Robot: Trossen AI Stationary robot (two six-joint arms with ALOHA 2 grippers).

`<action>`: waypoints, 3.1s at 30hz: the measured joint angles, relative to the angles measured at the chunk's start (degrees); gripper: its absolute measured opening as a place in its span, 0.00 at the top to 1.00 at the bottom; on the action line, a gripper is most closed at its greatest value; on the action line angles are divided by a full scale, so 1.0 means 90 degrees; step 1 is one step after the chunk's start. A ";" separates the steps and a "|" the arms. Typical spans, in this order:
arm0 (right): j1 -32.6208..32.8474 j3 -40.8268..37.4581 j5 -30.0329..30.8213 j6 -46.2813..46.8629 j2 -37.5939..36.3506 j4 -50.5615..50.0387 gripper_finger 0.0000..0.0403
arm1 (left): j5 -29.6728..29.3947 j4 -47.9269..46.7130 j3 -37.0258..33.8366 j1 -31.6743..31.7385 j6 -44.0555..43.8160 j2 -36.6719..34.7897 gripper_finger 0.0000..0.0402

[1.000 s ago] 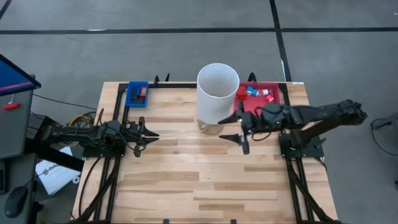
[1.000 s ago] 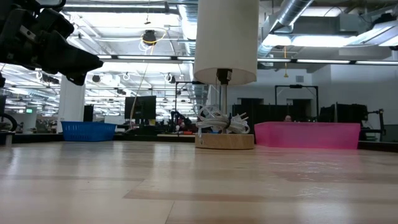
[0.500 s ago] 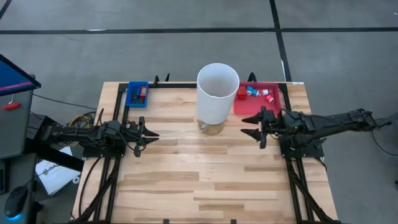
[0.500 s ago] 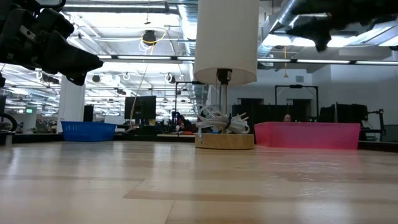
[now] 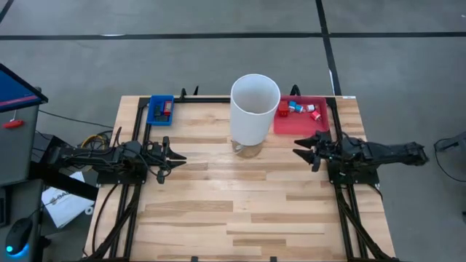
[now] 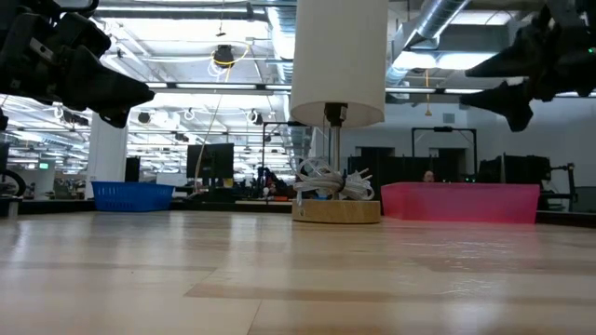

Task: Pick & Place Office items
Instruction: Return to Home Position

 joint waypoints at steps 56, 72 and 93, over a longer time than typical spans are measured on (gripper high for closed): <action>-0.0059 -0.0450 -0.0212 -0.1999 -0.0659 -0.0096 0.42 | 0.0000 0.0072 -0.0002 0.0000 0.0002 -0.0002 0.83; -0.0059 -0.0450 -0.0209 -0.1999 -0.0659 -0.0100 0.42 | 0.0000 0.0072 -0.0002 0.0000 0.0000 -0.0002 0.83; -0.0059 -0.0452 -0.0209 -0.1997 -0.0656 -0.0100 0.42 | -0.0002 0.0072 -0.0002 0.0002 0.0000 -0.0002 0.83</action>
